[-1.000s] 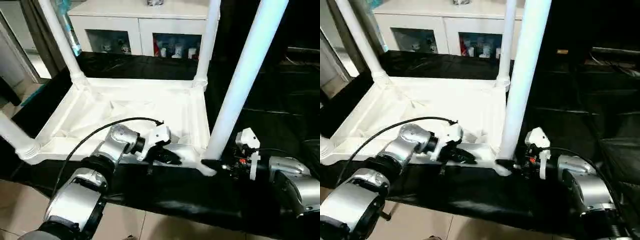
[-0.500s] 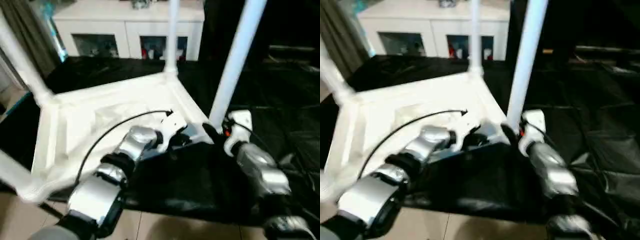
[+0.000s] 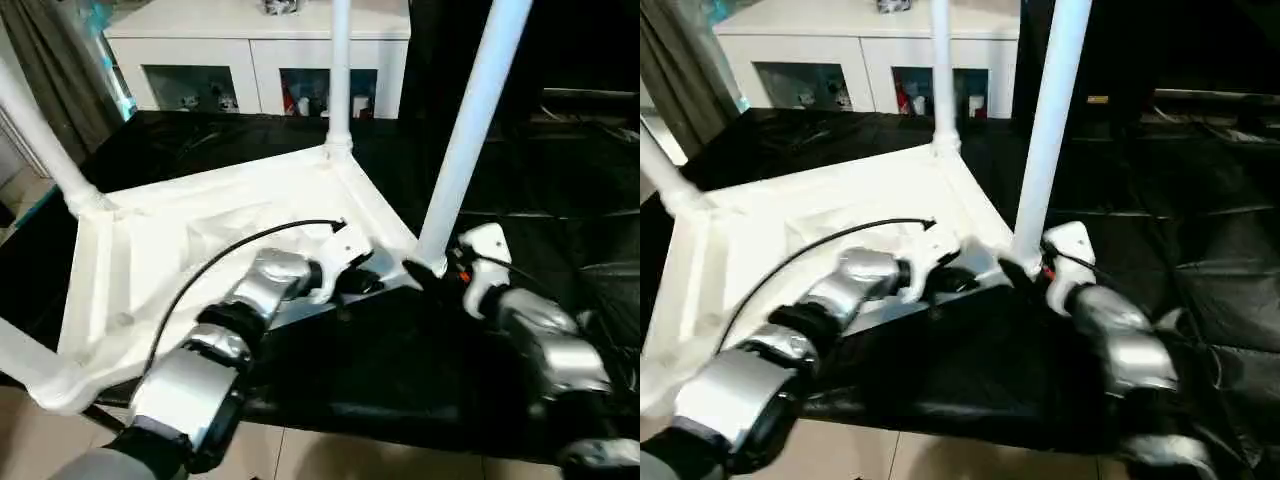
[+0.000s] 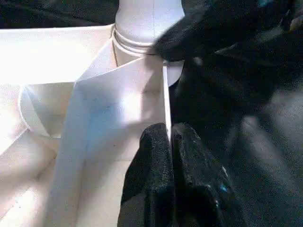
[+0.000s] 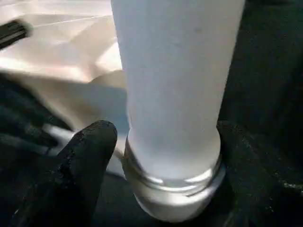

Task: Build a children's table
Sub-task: Rotate leg to tighten

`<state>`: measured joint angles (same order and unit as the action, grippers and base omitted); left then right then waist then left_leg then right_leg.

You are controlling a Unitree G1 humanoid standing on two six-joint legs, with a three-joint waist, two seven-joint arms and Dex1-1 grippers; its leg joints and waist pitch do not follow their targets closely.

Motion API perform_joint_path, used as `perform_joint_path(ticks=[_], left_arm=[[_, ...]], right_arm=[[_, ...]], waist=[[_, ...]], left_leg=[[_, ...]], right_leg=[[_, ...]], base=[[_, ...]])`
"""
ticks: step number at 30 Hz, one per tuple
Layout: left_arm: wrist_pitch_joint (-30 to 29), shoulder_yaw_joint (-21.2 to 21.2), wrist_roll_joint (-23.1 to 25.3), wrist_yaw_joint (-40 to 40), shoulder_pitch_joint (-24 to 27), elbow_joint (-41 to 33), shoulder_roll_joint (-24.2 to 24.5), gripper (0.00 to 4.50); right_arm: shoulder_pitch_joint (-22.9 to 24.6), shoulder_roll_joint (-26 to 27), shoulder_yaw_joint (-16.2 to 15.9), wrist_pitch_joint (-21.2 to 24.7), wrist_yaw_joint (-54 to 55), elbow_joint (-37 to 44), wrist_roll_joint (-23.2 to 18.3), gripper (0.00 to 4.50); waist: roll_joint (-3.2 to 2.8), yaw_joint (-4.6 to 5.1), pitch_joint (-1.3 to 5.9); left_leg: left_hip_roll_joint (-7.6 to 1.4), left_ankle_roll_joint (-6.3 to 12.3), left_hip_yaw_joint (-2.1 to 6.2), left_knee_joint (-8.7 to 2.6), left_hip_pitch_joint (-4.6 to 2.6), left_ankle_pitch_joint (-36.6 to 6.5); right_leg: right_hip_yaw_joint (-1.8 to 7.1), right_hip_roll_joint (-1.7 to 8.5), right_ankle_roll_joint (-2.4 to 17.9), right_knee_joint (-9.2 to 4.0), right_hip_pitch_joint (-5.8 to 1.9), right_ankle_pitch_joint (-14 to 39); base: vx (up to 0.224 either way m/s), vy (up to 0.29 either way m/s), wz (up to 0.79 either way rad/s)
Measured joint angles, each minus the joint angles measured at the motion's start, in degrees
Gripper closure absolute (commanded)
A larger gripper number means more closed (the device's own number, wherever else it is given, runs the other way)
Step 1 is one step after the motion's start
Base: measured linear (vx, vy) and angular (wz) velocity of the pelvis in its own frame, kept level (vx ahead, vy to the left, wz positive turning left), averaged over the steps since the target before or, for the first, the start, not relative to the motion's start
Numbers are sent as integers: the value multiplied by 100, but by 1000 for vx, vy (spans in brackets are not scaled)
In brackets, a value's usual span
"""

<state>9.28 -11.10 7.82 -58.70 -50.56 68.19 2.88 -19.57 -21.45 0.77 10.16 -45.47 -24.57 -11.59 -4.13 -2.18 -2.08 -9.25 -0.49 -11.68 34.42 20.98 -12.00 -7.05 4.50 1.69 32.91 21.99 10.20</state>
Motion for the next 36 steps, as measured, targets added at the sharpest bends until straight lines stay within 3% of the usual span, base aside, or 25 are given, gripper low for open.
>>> perform_joint_path(ticks=[3,9,11,22,28,32,36], left_arm=[[111,-26,-29,-583,93,-107,178,450],[117,-118,-150,-1684,252,-399,489,450],[117,-150,-171,-1962,302,-491,556,450],[70,-177,-252,-2222,475,-778,654,450],[121,-150,-129,-1331,390,-619,466,450],[-8,-95,-4,-55,181,-304,62,450],[-233,-39,14,792,4,-82,-296,450]], right_arm=[[135,-371,-135,86,-743,203,-129,81],[180,-515,-348,173,-1559,370,-369,81],[184,-545,-370,199,-1756,379,-397,114],[323,-544,-502,294,-2059,610,-501,187],[303,-118,-236,89,-1077,354,-314,192],[-8,513,130,-85,655,-131,-66,196],[-276,989,405,-147,1984,-406,118,196]], waist=[[2,-40,-3],[-8,-167,-11],[-3,-239,-14],[4,-294,-18],[22,-272,-20],[39,-120,-17],[39,-40,-11]], left_leg=[[0,0,0,2,0,0],[0,1,0,3,13,0],[0,3,0,3,18,-2],[-2,3,-1,3,17,-2],[-2,-8,-1,9,-2,-1],[3,-35,-1,13,-12,-14],[3,-35,-1,9,-18,-14]], right_leg=[[0,0,0,1,0,0],[0,0,1,2,11,0],[0,1,1,2,15,1],[0,1,0,6,20,4],[0,1,-14,10,6,12],[2,3,-6,2,-9,6],[3,3,-7,3,-13,6]], base=[[0,0,0],[0,0,0],[0,0,0],[0,0,0],[0,0,0],[0,0,0],[0,0,0]])
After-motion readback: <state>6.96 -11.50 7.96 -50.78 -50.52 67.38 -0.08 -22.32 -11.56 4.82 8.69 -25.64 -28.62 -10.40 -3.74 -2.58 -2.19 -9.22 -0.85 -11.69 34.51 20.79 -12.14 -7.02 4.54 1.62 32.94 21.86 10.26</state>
